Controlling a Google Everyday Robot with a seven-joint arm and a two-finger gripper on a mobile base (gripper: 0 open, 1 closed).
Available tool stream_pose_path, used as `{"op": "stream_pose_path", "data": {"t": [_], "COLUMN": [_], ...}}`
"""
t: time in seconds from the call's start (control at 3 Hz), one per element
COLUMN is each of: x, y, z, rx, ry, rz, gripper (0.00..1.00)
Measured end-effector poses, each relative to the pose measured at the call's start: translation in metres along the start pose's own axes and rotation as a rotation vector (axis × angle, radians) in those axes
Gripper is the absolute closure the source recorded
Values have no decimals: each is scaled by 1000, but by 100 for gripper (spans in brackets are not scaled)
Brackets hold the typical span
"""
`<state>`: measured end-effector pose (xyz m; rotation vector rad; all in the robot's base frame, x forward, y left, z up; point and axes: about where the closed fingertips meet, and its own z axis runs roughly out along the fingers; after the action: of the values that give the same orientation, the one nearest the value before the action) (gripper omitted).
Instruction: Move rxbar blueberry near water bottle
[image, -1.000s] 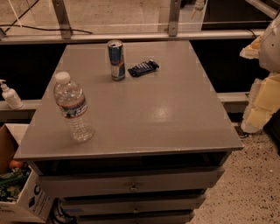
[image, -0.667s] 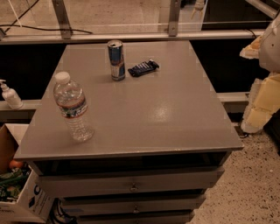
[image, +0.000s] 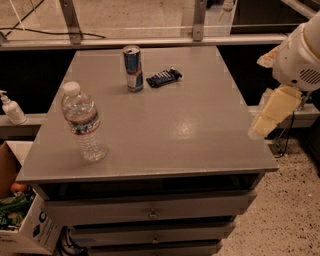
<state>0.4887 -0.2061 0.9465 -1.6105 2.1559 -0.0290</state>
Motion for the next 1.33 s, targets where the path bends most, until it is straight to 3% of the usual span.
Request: {"op": "stream_pose_path", "data": {"t": [0.67, 1.33], "x": [-25, -59], "y": [-74, -114], "z": [81, 167], "rx": [50, 1], "ry": [-147, -308], "rz": [40, 157], "gripper": [0, 0]}}
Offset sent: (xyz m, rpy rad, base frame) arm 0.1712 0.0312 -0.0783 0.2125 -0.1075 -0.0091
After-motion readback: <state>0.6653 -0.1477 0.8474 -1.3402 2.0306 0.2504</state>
